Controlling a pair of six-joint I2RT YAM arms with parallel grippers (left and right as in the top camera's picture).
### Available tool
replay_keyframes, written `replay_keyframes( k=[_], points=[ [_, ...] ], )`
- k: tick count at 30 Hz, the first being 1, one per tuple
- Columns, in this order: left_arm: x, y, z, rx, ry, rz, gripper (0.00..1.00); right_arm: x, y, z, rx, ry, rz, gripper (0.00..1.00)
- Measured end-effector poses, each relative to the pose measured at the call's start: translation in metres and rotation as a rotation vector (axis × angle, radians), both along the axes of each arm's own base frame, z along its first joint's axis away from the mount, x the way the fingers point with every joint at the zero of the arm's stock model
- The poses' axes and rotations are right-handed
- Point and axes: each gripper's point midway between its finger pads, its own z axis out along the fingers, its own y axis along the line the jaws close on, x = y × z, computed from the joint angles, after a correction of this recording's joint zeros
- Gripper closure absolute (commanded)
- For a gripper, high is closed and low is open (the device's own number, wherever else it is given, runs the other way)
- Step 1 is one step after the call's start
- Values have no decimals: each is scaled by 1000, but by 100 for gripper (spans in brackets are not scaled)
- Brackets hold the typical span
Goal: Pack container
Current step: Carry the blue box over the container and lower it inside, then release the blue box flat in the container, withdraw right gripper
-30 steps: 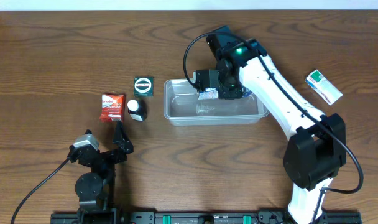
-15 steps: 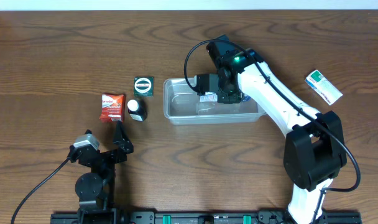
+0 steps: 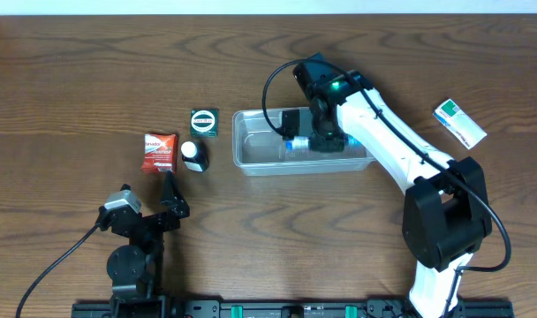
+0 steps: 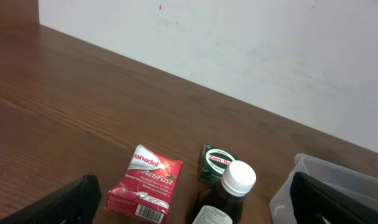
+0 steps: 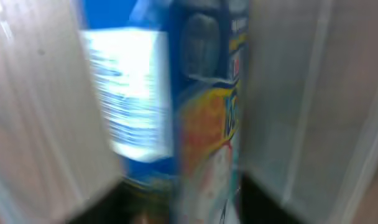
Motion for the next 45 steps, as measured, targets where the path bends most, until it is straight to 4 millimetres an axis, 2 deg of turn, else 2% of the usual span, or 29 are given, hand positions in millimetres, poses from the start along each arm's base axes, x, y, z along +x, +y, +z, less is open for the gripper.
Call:
replay_keyframes(
  k=[1, 8, 18, 24, 27, 30, 36, 41, 45],
  points=[
    [0, 0, 0, 0, 0, 0, 2, -2, -1, -1, -4, 8, -2, 1],
    [0, 0, 0, 0, 0, 0, 2, -8, 3, -1, -9, 19, 3, 1],
    [0, 0, 0, 0, 0, 0, 2, -6, 5, 3, -2, 13, -22, 1],
    [0, 0, 0, 0, 0, 0, 2, 8, 14, 34, 58, -36, -150, 1],
    [0, 0, 0, 0, 0, 0, 2, 15, 30, 50, 167, -43, -296, 1],
    [0, 0, 0, 0, 0, 0, 2, 11, 45, 54, 266, 12, -419, 1],
    [0, 0, 0, 0, 0, 0, 2, 12, 76, 61, 458, 106, -608, 53],
    [0, 0, 0, 0, 0, 0, 2, 11, 89, 52, 529, 172, -819, 78],
    [0, 0, 0, 0, 0, 0, 2, -1, 101, 32, 530, 215, -930, 90]
  ],
)
